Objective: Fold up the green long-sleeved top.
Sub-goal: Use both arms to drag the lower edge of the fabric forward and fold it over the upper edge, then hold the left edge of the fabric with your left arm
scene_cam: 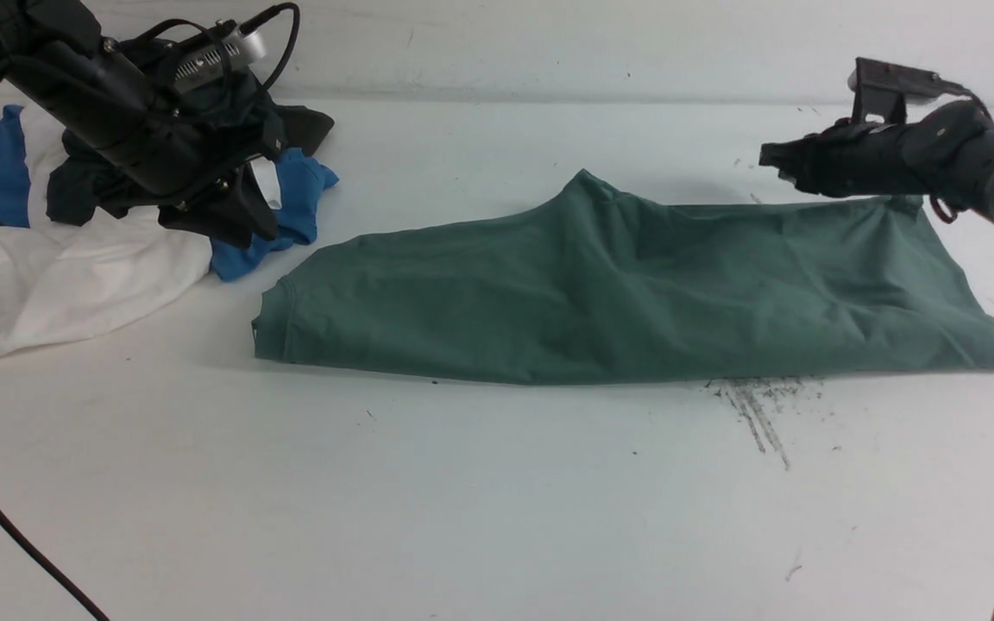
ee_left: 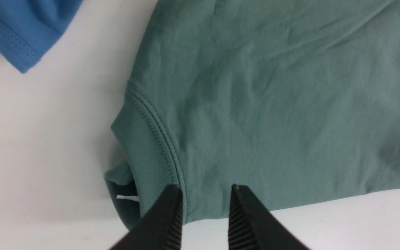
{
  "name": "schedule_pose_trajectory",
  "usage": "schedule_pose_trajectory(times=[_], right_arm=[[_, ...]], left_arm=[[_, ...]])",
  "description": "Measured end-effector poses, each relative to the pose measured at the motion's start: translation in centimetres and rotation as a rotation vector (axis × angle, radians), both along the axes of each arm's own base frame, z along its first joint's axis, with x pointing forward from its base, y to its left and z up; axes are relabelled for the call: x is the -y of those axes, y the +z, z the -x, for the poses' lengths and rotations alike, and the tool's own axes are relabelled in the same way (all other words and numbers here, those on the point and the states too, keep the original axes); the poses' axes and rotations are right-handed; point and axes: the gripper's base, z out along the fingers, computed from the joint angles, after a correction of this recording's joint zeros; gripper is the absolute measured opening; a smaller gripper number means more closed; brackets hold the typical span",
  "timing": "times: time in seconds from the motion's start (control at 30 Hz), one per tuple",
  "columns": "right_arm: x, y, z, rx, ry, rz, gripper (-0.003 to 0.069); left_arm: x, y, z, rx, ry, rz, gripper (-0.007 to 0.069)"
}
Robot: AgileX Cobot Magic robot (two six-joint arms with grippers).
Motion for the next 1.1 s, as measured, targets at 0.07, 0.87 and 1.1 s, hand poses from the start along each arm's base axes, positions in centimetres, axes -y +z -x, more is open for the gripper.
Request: schedule_pose_trajectory(times=[0.07, 0.87, 1.1], right_arm=[[1.1, 1.0, 1.1, -0.100, 0.068, -0.028, -0.0015], [11.9, 1.8, 7.4, -0.639, -0.019, 0.111, 0.0527], [10.7, 0.0, 6.8, -0.665, -0.007, 0.121, 0.0595]], left_arm=[[0.0, 0.0, 0.0, 0.000, -0.001, -0.006, 0.0185], [-0.2, -0.1, 0.0, -0.001, -0.002, -0.023, 0.0185], [-0.2, -0.1, 0.0, -0.002, -0.003, -0.023, 0.0185]])
